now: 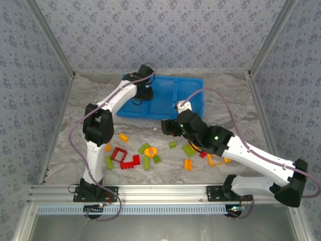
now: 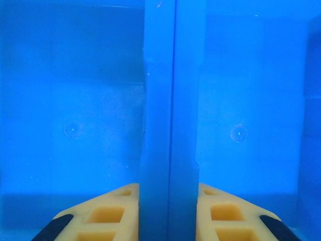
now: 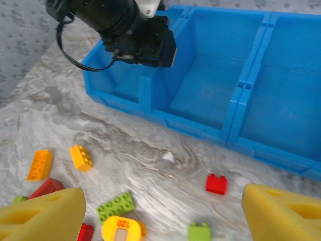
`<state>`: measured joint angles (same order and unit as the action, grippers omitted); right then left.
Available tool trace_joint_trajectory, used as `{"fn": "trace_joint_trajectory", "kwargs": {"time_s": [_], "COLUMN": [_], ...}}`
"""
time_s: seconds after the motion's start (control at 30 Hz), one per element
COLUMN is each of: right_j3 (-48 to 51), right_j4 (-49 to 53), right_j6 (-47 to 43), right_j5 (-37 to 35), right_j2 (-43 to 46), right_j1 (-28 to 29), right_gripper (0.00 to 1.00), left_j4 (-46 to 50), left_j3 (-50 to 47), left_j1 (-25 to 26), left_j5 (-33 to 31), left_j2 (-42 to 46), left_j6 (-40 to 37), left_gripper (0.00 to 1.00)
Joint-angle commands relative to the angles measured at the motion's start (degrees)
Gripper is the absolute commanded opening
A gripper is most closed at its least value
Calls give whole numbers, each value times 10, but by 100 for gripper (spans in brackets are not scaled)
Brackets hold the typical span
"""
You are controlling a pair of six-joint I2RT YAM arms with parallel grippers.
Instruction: Sort the legos into containers by color
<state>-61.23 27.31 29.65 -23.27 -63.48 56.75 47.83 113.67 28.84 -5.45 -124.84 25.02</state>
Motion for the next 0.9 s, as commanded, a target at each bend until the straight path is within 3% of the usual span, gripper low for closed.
{"fn": "trace_joint_trajectory", "kwargs": {"time_s": [0.0, 0.23, 0.87], "right_j3": [19, 39, 51], "right_j4": [62, 106, 153], "right_j6": [27, 37, 123], "right_j5": [-37, -50, -59], "right_j2": [46, 103, 106], "right_j1": [-8, -28, -54], "right_gripper": [84, 84, 83], "left_j4": [-6, -38, -33], "left_j3": [18, -6, 5], "left_j1": [7, 39, 45], "left_j5": [10, 4, 0], "left_j2": [3, 11, 0], "left_j6": [88, 144, 106], "left_gripper": [0, 0, 0]}}
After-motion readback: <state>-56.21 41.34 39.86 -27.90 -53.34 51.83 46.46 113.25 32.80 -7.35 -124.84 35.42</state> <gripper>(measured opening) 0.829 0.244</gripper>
